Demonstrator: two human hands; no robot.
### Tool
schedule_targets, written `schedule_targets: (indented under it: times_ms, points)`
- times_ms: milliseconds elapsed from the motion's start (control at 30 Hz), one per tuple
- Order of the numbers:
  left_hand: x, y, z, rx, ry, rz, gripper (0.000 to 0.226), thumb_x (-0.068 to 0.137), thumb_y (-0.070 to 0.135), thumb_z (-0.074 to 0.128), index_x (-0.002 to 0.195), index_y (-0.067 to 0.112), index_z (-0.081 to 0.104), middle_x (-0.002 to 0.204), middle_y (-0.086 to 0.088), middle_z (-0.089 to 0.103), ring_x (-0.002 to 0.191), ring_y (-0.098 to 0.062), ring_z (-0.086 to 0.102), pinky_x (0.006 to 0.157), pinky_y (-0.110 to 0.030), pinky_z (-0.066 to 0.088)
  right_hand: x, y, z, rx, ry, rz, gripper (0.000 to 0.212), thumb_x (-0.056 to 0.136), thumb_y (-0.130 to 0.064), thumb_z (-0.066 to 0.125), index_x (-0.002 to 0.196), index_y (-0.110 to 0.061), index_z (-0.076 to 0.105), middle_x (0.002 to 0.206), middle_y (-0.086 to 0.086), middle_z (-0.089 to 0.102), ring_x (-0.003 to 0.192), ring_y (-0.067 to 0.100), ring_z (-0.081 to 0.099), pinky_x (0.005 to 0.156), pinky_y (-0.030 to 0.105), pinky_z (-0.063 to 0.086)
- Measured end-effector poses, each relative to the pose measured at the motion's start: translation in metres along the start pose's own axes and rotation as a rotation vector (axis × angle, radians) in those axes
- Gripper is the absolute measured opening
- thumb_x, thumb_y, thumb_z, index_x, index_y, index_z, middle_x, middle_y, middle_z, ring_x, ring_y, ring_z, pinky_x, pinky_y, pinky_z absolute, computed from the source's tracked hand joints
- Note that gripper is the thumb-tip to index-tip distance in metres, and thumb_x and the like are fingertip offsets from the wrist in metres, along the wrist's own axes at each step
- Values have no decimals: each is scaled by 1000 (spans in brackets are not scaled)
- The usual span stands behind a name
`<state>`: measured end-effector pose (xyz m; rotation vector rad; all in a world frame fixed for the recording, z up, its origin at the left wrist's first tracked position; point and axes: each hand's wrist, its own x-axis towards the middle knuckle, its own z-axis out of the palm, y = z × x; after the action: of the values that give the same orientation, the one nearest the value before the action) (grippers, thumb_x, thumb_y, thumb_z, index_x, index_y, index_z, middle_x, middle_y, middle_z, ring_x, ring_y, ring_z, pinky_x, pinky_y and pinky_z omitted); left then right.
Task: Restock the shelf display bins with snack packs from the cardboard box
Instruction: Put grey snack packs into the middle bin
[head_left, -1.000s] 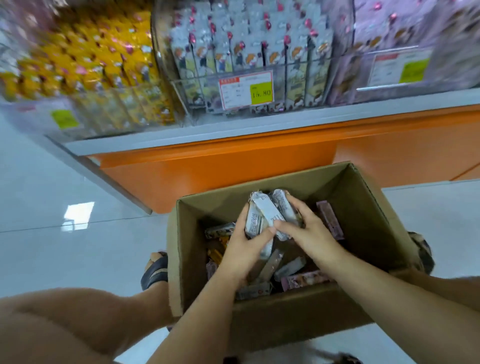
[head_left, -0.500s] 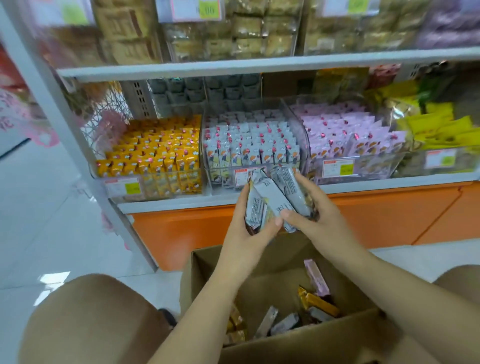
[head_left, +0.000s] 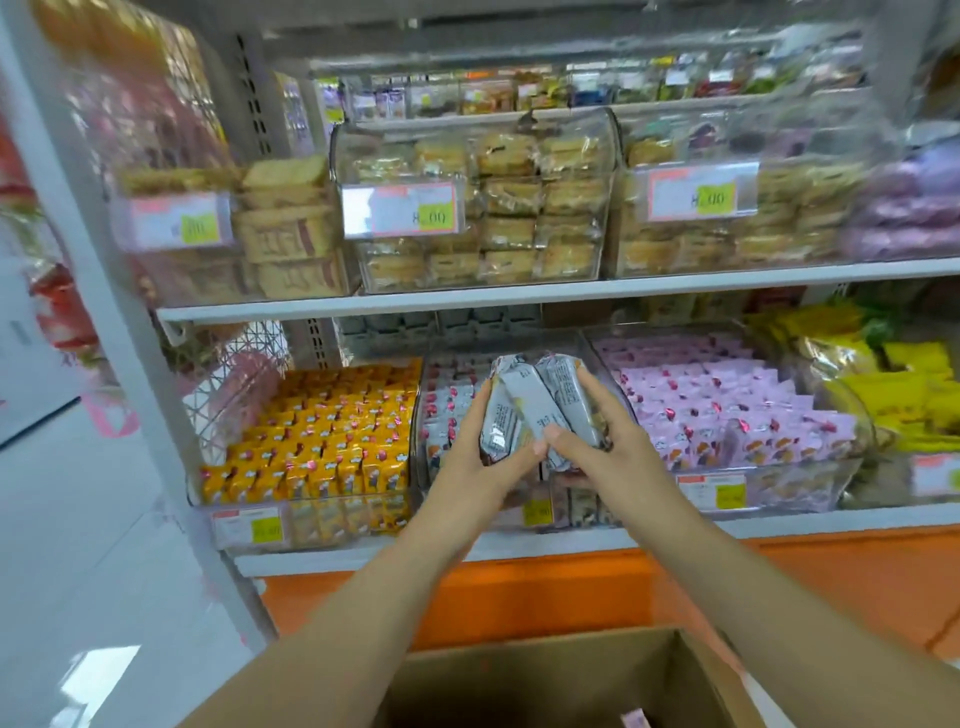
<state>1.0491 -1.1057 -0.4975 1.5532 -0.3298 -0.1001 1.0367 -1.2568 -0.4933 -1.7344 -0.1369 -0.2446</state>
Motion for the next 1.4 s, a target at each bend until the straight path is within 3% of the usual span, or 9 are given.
schedule_targets:
  times_ms: [133, 233, 400, 600, 800, 933, 1100, 1233, 1400]
  points:
    - [47, -3, -1, 80, -30, 8, 80, 62, 68, 75, 129, 69, 30, 144, 18, 43, 129, -13, 48, 102, -48, 46, 40, 8, -6, 12, 36, 56, 68, 88, -32, 65, 142, -50, 29, 134, -17, 50, 109, 5, 58, 92, 35, 54]
    - [81, -9, 2, 88, -39, -18, 59, 75, 54, 71, 119, 71, 36, 134, 20, 52, 120, -8, 54, 99, -42, 49, 69, 17, -10, -32, 78, 101, 69, 87, -37, 65, 143, -50, 26, 139, -17, 45, 120, 12, 53, 99, 43, 48]
    - [125, -26, 0, 169, -26, -52, 71, 91, 32, 64, 147, 44, 23, 152, 12, 31, 130, -17, 44, 104, -40, 43, 105, 35, -12, -374, 142, 147, 59, 95, -36, 54, 148, -28, 31, 152, -4, 33, 137, 19, 34, 109, 36, 34]
    - [149, -36, -7, 100, -30, -85, 61, 94, 18, 60, 144, 36, 31, 100, 28, 41, 73, 13, 53, 70, -18, 47, 122, 35, -14, -692, 192, 78, 47, 93, -29, 60, 137, -20, 48, 144, 5, 35, 121, 21, 47, 95, 26, 38]
    - [153, -38, -17, 19, -15, -136, 59, 91, 30, 63, 140, 46, 35, 140, 9, 36, 128, -19, 44, 98, -40, 45, 119, 31, -13, -913, 209, 39, 50, 90, -36, 62, 136, -25, 45, 146, 3, 20, 132, 24, 33, 95, 33, 42]
    - [150, -38, -23, -1, 6, -136, 53, 94, 15, 56, 136, 44, 42, 138, 9, 37, 114, -16, 51, 91, -37, 50, 113, 22, -13, -1147, 235, -34, 48, 91, -44, 58, 136, -35, 43, 143, -3, 28, 132, 20, 23, 87, 29, 44]
    - [147, -35, -32, 7, 99, -70, 42, 91, 2, 60, 122, 29, 49, 120, 3, 56, 94, -21, 68, 79, -38, 59, 113, 18, 0, -1119, 57, -190, 44, 93, -39, 55, 135, -40, 43, 138, -14, 41, 125, 14, 35, 102, 32, 27]
    - [145, -32, -46, 37, 99, -25, 36, 88, 2, 65, 108, 32, 59, 108, 10, 60, 98, -19, 67, 78, -28, 57, 115, 25, 15, -1210, -94, -207, 53, 91, -43, 57, 139, -44, 36, 147, -11, 29, 134, 15, 28, 108, 35, 16]
    - [141, -26, -54, -17, 143, -4, 24, 90, 14, 65, 101, 34, 59, 110, 8, 60, 97, -16, 68, 81, -27, 56, 120, 34, 21, -1167, 6, -209, 35, 92, -31, 58, 126, -36, 51, 141, -10, 35, 129, 14, 33, 105, 29, 19]
